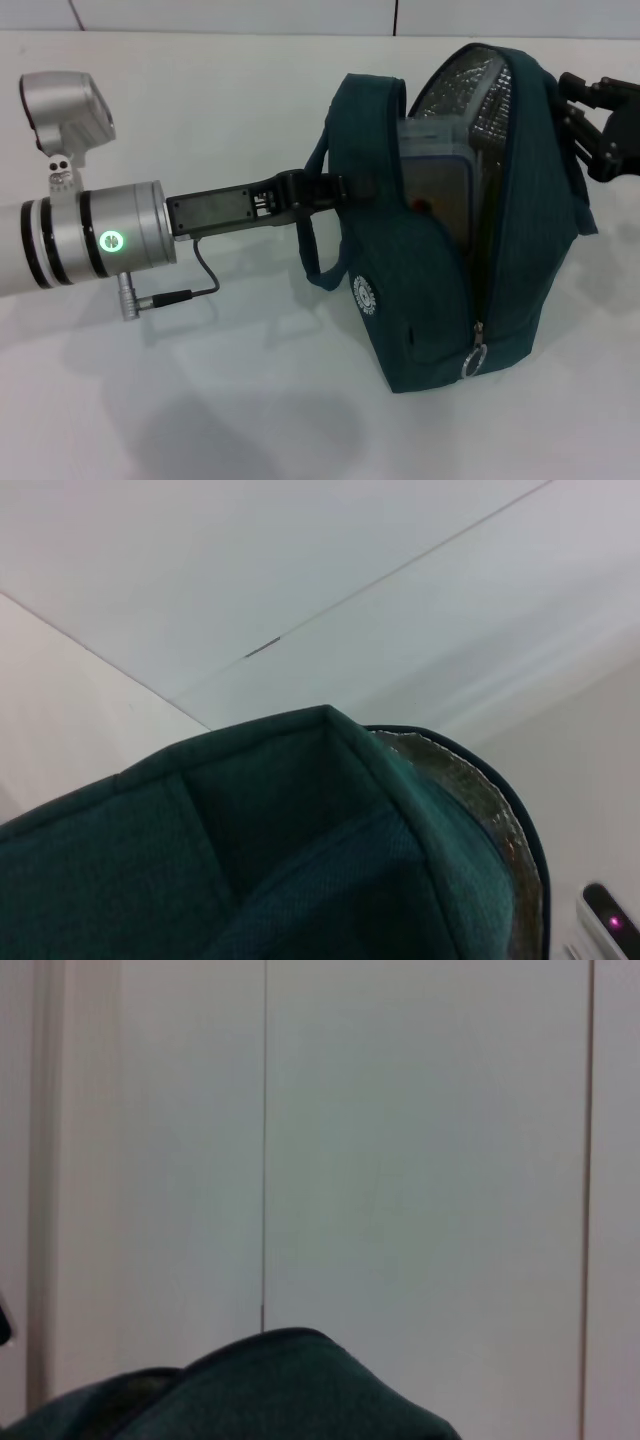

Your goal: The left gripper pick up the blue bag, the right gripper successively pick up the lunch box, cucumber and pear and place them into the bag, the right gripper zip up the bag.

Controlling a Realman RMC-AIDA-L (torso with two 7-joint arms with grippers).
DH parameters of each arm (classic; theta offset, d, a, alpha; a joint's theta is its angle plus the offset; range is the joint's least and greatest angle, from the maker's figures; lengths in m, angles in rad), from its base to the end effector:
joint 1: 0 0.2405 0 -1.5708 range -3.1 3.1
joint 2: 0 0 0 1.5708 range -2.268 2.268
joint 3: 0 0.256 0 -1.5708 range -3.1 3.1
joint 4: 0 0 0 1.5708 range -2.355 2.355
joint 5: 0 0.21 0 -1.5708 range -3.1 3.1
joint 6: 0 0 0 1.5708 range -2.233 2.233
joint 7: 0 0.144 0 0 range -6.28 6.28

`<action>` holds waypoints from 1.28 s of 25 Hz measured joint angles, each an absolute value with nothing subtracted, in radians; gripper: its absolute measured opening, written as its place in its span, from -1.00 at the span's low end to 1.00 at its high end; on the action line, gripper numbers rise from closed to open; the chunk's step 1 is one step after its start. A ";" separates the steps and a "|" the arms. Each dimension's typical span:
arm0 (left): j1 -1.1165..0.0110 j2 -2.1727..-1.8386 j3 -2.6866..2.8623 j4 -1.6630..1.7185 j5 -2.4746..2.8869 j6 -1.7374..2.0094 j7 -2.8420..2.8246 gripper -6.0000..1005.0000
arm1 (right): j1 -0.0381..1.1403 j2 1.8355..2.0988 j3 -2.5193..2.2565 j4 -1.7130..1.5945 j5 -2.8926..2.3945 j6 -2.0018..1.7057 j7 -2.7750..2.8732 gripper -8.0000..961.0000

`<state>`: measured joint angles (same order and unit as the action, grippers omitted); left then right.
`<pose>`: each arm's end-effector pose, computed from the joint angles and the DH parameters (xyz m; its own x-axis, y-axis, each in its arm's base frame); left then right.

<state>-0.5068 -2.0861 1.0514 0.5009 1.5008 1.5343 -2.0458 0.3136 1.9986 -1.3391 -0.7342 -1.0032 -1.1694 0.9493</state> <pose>-0.2232 0.3168 -0.0363 0.1770 0.8465 0.5021 0.7557 -0.4437 0.4817 0.2520 0.3454 0.0214 0.7517 0.0568 -0.6571 -0.4045 -0.7472 -0.5273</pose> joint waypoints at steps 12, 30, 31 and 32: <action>-0.501 -2.086 1.050 0.500 1.498 1.532 -2.048 -0.92 | 0.264 1.993 -1.209 -0.657 -1.001 -1.417 0.940 -0.10; -0.507 -2.090 1.055 0.500 1.488 1.534 -2.052 -0.92 | 0.185 1.986 -1.200 -0.490 -1.399 -1.810 0.818 0.30; -0.506 -2.090 1.055 0.500 1.488 1.535 -2.051 -0.92 | 0.187 1.989 -1.199 -0.482 -1.408 -1.791 0.818 0.30; -0.506 -2.090 1.055 0.500 1.488 1.535 -2.049 -0.92 | 0.192 1.992 -1.201 -0.469 -1.413 -1.764 0.818 0.30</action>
<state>-0.5057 -2.0898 1.0548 0.5001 1.4877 1.5348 -2.0487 0.1918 1.9922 -1.2005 -0.4692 -1.4134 -1.7637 0.8177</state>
